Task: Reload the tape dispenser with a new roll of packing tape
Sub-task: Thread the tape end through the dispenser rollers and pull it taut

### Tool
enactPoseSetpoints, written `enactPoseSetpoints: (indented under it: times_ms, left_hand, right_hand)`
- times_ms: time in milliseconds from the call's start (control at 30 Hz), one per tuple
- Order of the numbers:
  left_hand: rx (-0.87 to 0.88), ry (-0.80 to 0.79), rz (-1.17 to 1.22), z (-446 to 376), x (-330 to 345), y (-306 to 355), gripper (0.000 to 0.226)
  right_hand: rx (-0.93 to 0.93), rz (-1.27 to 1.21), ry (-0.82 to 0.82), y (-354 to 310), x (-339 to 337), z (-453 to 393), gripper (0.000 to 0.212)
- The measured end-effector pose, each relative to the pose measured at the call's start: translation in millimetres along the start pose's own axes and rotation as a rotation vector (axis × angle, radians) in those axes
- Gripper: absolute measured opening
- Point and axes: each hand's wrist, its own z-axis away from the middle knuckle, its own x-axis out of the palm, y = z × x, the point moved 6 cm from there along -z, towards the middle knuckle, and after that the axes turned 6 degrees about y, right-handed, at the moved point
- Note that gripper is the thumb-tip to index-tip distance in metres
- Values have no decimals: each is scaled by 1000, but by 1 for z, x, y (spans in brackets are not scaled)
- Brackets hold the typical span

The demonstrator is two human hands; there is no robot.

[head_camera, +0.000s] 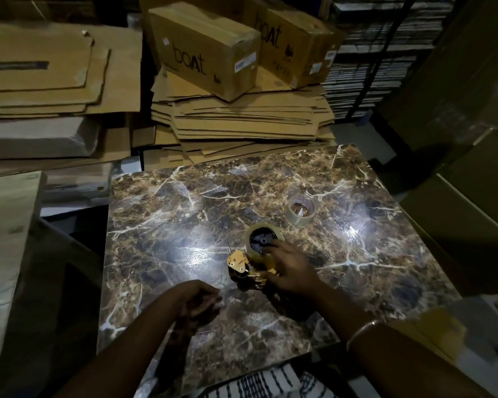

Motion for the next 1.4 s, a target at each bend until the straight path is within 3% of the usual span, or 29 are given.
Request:
enactPoseSetpoints:
  times_ms: [100, 167, 233, 333, 400, 467, 533, 600, 733, 867, 933, 1033, 1100, 1200, 1333, 1400]
  left_hand:
    - [-8, -15, -97, 2, -6, 15, 20]
    - [-11, -18, -130, 4, -7, 24, 21]
    - [-6, -18, -77, 9, -3, 32, 21]
    - [34, 17, -12, 5, -1, 41, 32]
    - [68, 59, -18, 3, -1, 45, 30]
    - [145, 168, -11, -2, -7, 51, 16]
    - [191, 252, -29, -4, -14, 55, 6]
    - [196, 301, -104, -4, -17, 56, 12]
    - [171, 313, -114, -4, -19, 59, 11]
    - [188, 367, -123, -13, -27, 68, 8]
    - [208, 382, -131, -12, -24, 73, 11]
    - [310, 391, -85, -12, -13, 84, 9]
    - [433, 444, -18, -7, -5, 96, 17]
    - [634, 467, -144, -2, 12, 119, 29]
    - [825, 444, -315, -14, 29, 143, 27]
    - [892, 483, -425, -21, 33, 149, 26]
  right_hand:
    - [261, -125, 225, 31, -3, 16, 46]
    - [519, -271, 266, 42, -7, 22, 20]
    - [745, -425, 89, 48, -1, 22, 24]
    - [920, -749, -229, 43, 20, 31, 37]
    - [1041, -1110, -431, 36, 41, 41, 66]
    - [1121, -1246, -612, 35, 51, 49, 84]
    - [1077, -1274, -747, 40, 58, 50, 94]
    - [1068, -1283, -790, 42, 64, 49, 104]
    - [1094, -1245, -659, 51, 79, 46, 112]
    - [1063, -1258, -556, 44, 71, 42, 89]
    - [1022, -1283, -604, 36, 66, 44, 100]
    - [951, -1243, -650, 25, 51, 47, 97]
    - [912, -1222, -576, 21, 36, 44, 85]
    - [865, -1096, -500, 24, 21, 41, 82]
    - [850, -914, -331, 42, 14, 38, 114]
    - [855, -873, -273, 45, 15, 35, 117]
